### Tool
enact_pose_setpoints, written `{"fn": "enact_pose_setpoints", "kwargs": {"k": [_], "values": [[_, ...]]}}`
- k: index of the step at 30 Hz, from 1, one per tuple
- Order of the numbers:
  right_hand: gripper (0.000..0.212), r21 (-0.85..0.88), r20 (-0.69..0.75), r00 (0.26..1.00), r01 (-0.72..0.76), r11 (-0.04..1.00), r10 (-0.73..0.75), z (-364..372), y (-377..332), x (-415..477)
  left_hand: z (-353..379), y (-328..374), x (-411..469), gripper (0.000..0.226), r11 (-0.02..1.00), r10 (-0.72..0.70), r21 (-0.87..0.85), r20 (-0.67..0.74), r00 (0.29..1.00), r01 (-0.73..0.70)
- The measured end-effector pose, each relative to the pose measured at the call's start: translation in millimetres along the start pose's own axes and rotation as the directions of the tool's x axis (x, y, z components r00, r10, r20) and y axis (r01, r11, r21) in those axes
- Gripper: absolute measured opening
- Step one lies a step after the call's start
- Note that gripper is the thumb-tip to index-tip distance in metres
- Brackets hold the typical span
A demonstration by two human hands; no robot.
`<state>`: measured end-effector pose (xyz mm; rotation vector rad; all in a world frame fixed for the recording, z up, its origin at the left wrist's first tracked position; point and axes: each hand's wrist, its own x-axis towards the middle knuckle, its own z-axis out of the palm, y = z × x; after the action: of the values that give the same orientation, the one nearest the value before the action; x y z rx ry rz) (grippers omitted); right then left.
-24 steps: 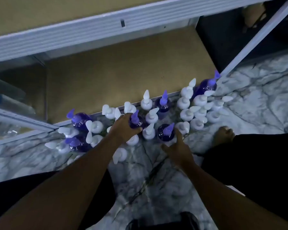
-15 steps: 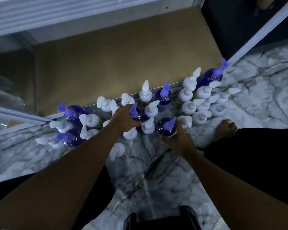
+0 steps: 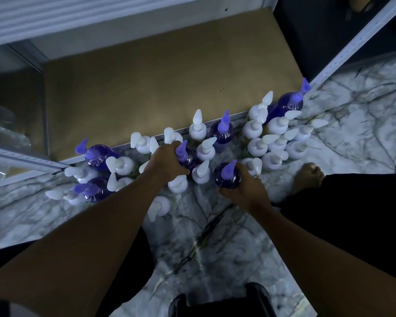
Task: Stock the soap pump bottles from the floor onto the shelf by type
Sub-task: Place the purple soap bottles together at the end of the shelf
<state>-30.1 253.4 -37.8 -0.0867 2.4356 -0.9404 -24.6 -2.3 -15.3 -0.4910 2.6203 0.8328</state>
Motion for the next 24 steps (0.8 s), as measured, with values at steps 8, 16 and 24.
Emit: {"fn": "enact_pose_setpoints", "kwargs": {"k": [8,16,24], "values": [[0.065,0.023,-0.034,0.998,0.052,0.998,-0.051,-36,-28,-32,-49,35,-42,0.038,0.993,0.108,0.048,-0.043,0.993,-0.106],[0.054,0.016,-0.099,0.962,0.256,0.967,-0.253,-115,-104,-71,-147,80,-113,0.035,0.991,0.115,-0.043,-0.175,0.978,-0.124],[0.059,0.301,-0.121,0.877,0.479,0.825,-0.465,-205,-201,-122,-221,119,-194,0.054,0.848,0.195,-0.397,-0.382,0.903,-0.351]]}}
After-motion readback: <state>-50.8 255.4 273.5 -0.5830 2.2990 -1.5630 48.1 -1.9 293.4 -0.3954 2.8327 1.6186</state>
